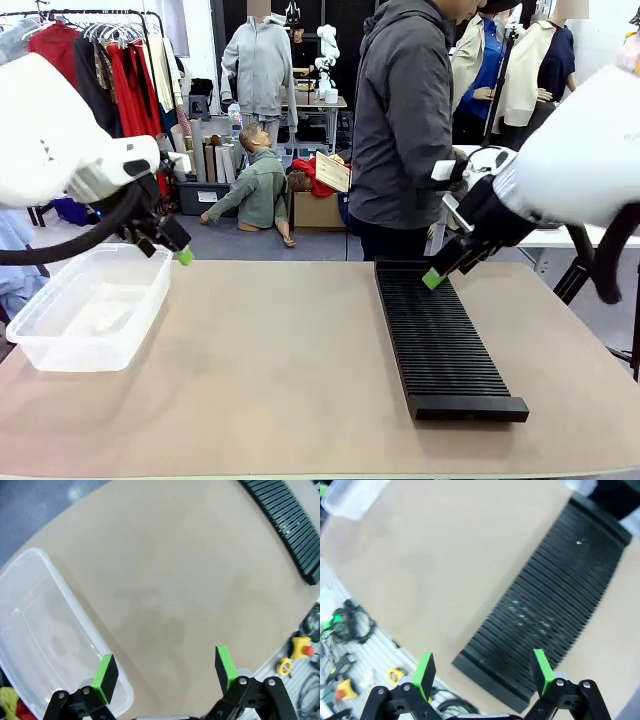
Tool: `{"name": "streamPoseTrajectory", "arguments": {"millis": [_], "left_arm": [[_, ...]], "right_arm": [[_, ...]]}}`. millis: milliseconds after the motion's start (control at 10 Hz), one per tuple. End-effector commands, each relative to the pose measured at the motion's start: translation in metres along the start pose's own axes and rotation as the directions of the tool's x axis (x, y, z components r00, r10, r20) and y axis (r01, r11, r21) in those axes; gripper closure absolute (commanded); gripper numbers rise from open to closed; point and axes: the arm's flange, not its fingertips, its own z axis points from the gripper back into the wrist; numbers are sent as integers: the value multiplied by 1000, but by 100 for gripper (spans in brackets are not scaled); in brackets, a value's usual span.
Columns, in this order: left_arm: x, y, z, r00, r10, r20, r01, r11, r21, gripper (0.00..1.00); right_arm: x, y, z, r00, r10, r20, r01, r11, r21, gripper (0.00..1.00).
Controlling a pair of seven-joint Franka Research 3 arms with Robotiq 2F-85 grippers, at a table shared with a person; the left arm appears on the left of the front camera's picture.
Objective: Sort PCBs into racks and boxes based on the side picked up.
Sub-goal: Pick up the Blank PCB handed by the Human.
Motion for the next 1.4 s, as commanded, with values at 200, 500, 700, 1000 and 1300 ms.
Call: {"name": "streamPoseTrajectory", "arguments": {"millis": [200, 500, 700, 1000, 1300], "left_arm": [[-6, 54, 13, 989, 133, 57, -100, 914, -393, 0], [-29, 89, 40, 954, 236, 186, -102, 837, -537, 0], [-43, 105, 51, 911, 323, 257, -131, 817, -562, 0], [-68, 137, 55, 826, 379, 418, -78, 810, -581, 0], [-100, 173, 47, 760, 486, 430, -110, 750, -653, 0]], "right_arm": [[-4, -30, 35, 999, 25, 30, -34, 938, 345, 0], [-16, -55, 48, 997, 27, 79, -69, 804, 591, 0], [-29, -73, 49, 993, -90, 77, 3, 670, 743, 0], [-59, -95, 54, 967, -254, 20, 130, 558, 820, 0], [-79, -111, 58, 939, -343, -5, 194, 518, 833, 0]]}}
